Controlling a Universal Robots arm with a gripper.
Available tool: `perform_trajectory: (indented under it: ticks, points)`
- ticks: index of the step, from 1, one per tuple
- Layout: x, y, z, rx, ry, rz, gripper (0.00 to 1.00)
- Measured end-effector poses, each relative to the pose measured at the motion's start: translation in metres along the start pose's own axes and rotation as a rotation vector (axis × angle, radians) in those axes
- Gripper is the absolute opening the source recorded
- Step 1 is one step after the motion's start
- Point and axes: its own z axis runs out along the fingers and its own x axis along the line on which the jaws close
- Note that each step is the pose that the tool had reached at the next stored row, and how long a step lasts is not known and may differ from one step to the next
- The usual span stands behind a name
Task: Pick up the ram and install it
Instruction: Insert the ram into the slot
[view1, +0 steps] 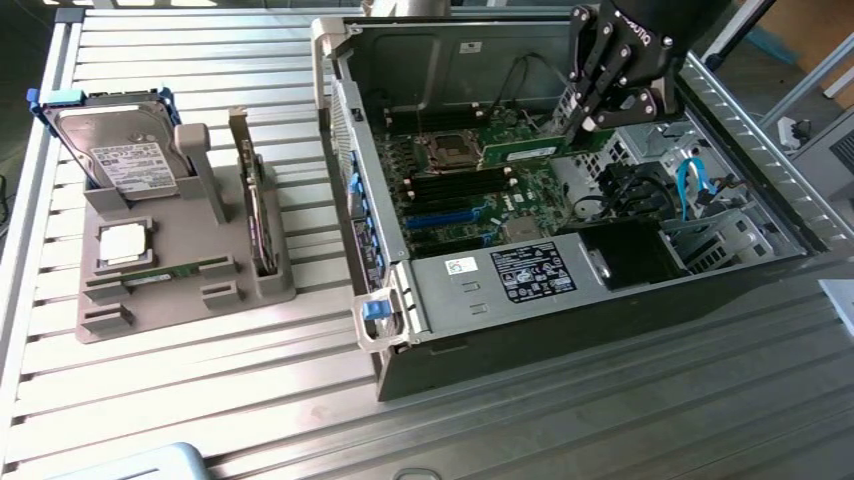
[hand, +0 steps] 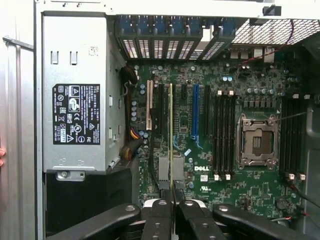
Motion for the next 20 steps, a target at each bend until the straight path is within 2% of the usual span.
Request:
perform_trajectory:
  ticks: [8,15,20]
  points:
    - [-0.011,-0.0002,0.0018,0.0000,-0.0001,0.000,0.12]
    - [-0.027,-0.0005,0.0041,0.0000,-0.0001,0.000,0.12]
    - [-0.043,-0.0007,0.0058,-0.0001,0.0001,0.000,0.12]
